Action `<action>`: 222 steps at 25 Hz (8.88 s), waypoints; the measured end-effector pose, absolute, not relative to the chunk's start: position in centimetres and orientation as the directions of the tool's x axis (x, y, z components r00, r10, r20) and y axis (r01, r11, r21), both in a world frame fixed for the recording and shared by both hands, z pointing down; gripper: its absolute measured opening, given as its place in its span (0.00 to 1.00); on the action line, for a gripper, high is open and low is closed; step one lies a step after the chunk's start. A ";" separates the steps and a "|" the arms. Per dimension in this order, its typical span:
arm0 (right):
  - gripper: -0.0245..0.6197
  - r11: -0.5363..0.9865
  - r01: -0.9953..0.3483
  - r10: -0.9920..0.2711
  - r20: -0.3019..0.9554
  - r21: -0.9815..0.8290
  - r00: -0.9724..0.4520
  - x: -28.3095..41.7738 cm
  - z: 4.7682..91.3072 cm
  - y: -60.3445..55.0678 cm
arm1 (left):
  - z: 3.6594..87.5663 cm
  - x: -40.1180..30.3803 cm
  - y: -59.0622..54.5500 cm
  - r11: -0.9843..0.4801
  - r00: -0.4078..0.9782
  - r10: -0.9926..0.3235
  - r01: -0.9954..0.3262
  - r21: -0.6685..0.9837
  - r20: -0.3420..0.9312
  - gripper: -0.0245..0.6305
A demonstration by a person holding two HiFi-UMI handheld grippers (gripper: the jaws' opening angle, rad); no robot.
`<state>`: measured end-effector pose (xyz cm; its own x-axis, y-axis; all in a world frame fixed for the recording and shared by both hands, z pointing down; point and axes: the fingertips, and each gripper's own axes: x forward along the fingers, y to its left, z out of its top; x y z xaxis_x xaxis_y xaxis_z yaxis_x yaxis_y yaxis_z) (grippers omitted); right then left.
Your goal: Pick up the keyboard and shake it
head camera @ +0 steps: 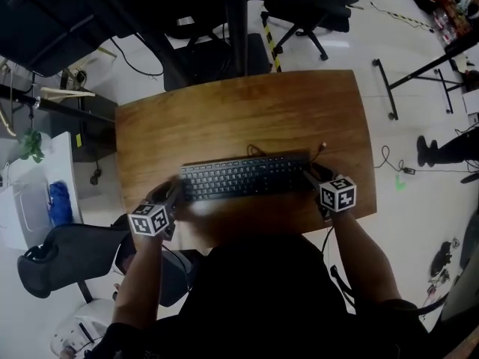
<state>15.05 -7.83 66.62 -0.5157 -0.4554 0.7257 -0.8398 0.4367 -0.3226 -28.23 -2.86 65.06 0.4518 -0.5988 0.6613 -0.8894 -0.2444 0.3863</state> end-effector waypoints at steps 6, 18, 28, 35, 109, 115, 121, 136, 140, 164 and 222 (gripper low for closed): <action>0.32 0.431 -0.819 -0.416 0.723 -0.378 -0.552 15.0 67.3 -7.8 | 66.5 -26.5 -2.1 -0.265 0.540 -0.516 -0.839 0.476 0.665 0.26; 0.32 0.437 -0.772 -0.342 0.709 -0.461 -0.617 14.4 67.9 -7.5 | 67.8 -25.9 -1.5 -0.297 0.588 -0.419 -0.809 0.508 0.692 0.22; 0.30 0.384 -0.737 -0.318 0.670 -0.556 -0.671 14.2 68.0 -7.2 | 67.9 -26.2 -1.4 -0.263 0.575 -0.427 -0.817 0.512 0.698 0.20; 0.28 0.418 -0.712 -0.314 0.646 -0.564 -0.696 13.5 67.0 -7.5 | 66.8 -18.6 0.0 -0.418 0.769 -0.220 -0.630 0.654 0.600 0.04; 0.22 0.699 -0.715 -0.715 -0.004 -0.008 -0.699 13.8 31.7 -12.3 | 32.5 -26.5 -8.4 -0.560 0.566 -0.805 -0.824 0.087 0.178 0.19; 0.22 0.687 -0.724 -0.711 -0.145 0.066 -0.688 14.0 25.0 -11.2 | 25.0 -26.5 -7.8 -0.554 0.552 -0.833 -0.832 -0.038 0.048 0.19; 0.22 0.675 -0.729 -0.693 -0.238 0.118 -0.680 14.1 22.0 -10.3 | 21.3 -26.4 -6.8 -0.523 0.531 -0.846 -0.842 -0.132 -0.041 0.19; 0.22 0.669 -0.732 -0.645 -0.391 0.126 -0.657 15.4 17.3 -8.4 | 14.8 -24.0 -4.4 -0.464 0.518 -0.827 -0.849 -0.255 -0.219 0.19; 0.22 0.667 -0.734 -0.639 -0.408 0.127 -0.652 15.5 17.2 -8.6 | 14.4 -23.9 -4.5 -0.464 0.523 -0.823 -0.844 -0.267 -0.222 0.19; 0.21 0.704 -0.703 -0.707 -0.013 -0.104 -0.707 15.8 35.9 -9.5 | 35.3 -25.1 -6.3 -0.524 0.526 -0.832 -0.849 0.058 0.178 0.19; 0.07 0.563 -0.806 -0.662 0.482 -0.185 -0.573 15.2 57.2 -10.0 | 54.4 -30.7 -5.7 -0.164 0.251 -0.844 -0.962 0.217 0.474 0.06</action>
<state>15.22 -9.95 57.23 -0.5734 -0.6624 0.4821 -0.8056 0.5629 -0.1848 -30.67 -5.69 54.38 0.2512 -0.8441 0.4736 -0.9622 -0.1644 0.2173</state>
